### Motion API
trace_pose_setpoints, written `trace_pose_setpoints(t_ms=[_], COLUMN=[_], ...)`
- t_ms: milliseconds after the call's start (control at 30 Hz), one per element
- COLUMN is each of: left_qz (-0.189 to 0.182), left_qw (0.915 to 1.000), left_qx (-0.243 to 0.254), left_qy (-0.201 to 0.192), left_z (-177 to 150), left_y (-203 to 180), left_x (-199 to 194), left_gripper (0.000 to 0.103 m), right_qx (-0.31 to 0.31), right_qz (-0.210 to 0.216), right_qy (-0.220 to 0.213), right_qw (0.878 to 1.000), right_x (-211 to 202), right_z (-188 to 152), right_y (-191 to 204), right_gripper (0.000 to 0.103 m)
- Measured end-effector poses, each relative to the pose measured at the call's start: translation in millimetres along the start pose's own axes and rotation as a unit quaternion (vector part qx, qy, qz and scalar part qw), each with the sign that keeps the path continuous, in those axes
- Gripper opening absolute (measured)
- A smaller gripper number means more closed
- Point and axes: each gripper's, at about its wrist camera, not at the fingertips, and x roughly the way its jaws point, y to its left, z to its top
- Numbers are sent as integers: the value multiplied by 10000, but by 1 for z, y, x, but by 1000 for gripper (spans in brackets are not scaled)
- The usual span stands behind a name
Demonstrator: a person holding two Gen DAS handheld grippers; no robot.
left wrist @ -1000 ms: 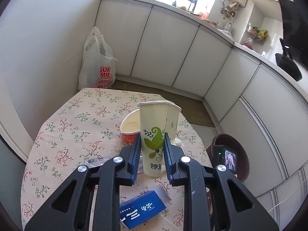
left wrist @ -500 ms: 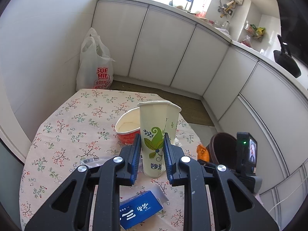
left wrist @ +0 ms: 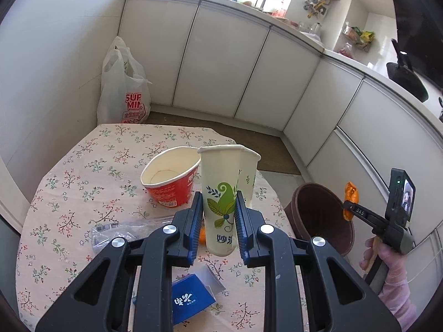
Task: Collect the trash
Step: 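Carry the orange peel over the brown bin and open the right tool, then move the paper cup over the brown bin and open the left tool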
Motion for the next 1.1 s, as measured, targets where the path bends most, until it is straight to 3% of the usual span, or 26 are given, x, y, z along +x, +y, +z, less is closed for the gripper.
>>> trace_pose_setpoints(t_ms=[67,100,133,200,267,367,633,867,1100], left_qz=[-52,-80,-107,-180,-266,-404,-1013,-1444,-1539], left_qw=[10000,9999,9999,9997,9994,9987,9926,9845,9788], left_qx=[32,49,69,114,148,232,491,698,743], left_qy=[28,43,57,90,134,222,455,713,1125], left_z=[-1,-2,-3,-6,-7,-8,-5,1,-3], left_y=[-8,-12,-16,-26,-38,-61,-143,-219,-264], left_x=[5,8,10,17,24,37,75,115,158], left_gripper=[23,23,23,23,23,23,23,23,25], right_qx=[25,41,58,125,194,329,927,1608,1892], right_qz=[-287,-419,-525,-695,-934,-1175,-1278,-1085,-1034], right_qy=[-30,-46,-98,-284,-539,-791,-761,-630,-535], right_qw=[9996,9991,9986,9971,9940,9894,9845,9790,9750], right_x=[3,4,3,-4,-14,-27,-40,-41,-41], right_z=[-1,-1,-1,1,4,9,18,22,17], right_y=[-11,-17,-22,-31,-42,-61,-120,-162,-181], right_gripper=[22,28,35,72,86,96,96,96,96])
